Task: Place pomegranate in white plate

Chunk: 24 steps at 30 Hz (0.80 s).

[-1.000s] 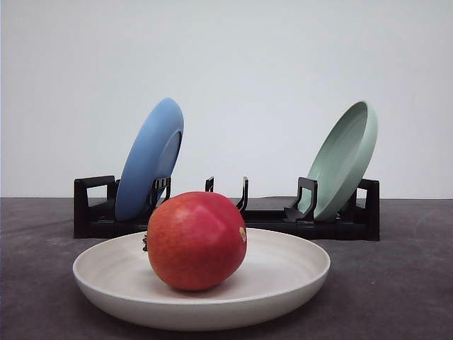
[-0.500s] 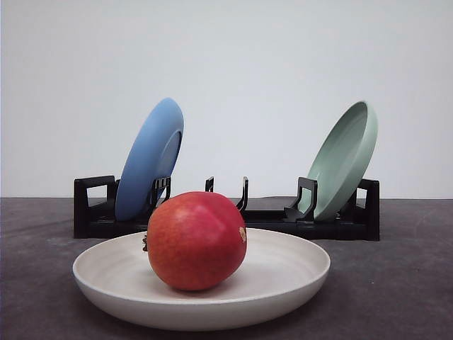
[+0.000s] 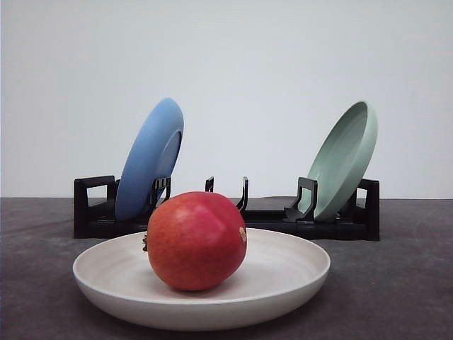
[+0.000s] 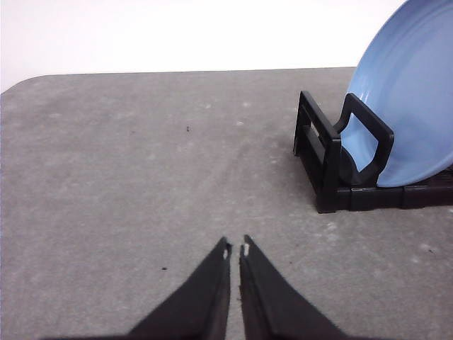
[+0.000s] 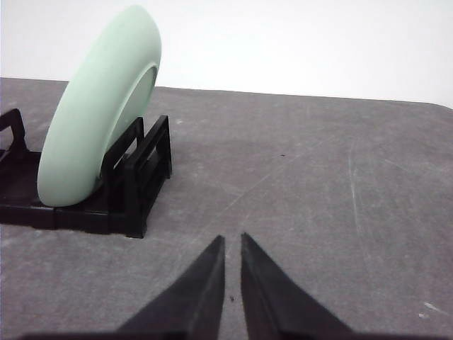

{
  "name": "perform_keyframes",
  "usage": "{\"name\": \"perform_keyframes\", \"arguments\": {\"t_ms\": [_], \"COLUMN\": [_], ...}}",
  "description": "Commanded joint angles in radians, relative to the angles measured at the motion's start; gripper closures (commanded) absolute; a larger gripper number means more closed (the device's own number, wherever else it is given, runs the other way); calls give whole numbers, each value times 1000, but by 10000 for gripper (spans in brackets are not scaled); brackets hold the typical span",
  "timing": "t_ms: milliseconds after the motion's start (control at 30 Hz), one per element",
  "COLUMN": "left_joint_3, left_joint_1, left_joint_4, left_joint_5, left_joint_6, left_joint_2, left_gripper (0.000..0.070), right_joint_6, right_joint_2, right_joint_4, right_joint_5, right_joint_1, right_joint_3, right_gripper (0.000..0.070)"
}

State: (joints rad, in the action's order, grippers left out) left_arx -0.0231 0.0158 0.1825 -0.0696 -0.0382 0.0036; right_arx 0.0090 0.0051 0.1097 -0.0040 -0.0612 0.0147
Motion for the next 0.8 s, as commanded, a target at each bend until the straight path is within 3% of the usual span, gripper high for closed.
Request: {"name": "perform_keyframes", "arguments": {"t_ms": [0, 767], "left_joint_3": [11, 11], "left_joint_1": [3, 3], "left_joint_4": [2, 2], "left_joint_5": [3, 3], "left_joint_6": [-13, -13], "left_joint_2": [-1, -1], "left_gripper": [700, 700], "right_joint_6": [17, 17], "right_joint_2": [-2, -2], "right_joint_4": [-8, -8], "right_joint_5": [2, 2], "right_joint_1": [0, 0], "right_joint_3": [-4, -4], "right_gripper": [662, 662]}}
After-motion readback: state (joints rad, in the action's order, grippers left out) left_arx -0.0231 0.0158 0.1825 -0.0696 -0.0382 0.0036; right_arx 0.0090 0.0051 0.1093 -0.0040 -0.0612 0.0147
